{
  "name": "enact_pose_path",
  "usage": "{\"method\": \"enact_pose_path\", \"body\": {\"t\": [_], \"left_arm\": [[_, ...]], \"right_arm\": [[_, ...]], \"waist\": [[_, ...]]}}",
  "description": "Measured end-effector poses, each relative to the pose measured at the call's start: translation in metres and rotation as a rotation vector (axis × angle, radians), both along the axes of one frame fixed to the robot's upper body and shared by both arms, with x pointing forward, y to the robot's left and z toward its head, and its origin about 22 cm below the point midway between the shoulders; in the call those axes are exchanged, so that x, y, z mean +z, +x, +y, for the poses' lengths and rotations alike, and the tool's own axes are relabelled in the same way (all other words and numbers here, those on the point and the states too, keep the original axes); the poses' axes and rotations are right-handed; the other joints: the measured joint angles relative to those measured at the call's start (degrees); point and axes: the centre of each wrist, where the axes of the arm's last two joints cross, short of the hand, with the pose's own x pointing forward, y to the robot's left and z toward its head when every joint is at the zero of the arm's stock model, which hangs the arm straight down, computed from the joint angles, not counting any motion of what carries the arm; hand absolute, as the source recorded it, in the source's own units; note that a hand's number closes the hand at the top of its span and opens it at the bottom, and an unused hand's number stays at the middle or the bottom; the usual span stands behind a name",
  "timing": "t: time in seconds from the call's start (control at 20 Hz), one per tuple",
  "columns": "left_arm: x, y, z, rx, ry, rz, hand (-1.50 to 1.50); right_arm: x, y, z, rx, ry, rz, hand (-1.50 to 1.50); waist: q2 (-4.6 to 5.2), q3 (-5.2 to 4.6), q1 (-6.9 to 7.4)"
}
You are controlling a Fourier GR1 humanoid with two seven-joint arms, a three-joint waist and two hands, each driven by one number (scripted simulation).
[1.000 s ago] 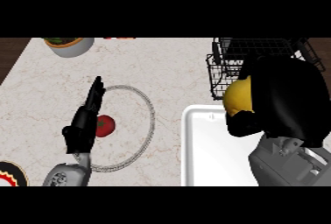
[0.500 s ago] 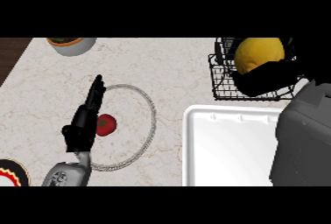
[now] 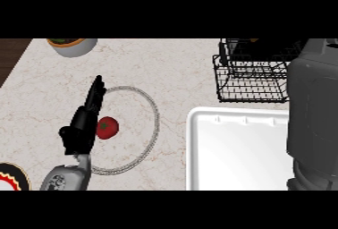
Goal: Pick the lemon from the tray and place it in the tiered basket
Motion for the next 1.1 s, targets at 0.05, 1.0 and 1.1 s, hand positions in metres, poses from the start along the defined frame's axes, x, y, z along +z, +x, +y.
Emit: {"method": "enact_pose_path", "body": {"t": [0.05,1.0,1.1], "left_arm": [[-0.002,0.001,-0.002,0.003,0.004,-0.006,0.00],[-0.004,0.001,-0.002,0.001,0.001,-0.003,0.00],[-0.004,0.003,0.000,0.004,0.000,-0.003,0.00]], "right_arm": [[-0.001,0.005,-0.002,-0.004,-0.006,-0.002,1.50],[-0.059,0.069,-0.079,-0.096,0.283,-0.040,-1.50],[-0.058,0.067,-0.082,-0.091,0.348,-0.077,-1.50]], "waist": [[0.02,0.00,-0.03],[0.09,0.03,0.05],[0.04,0.04,-0.13]]}}
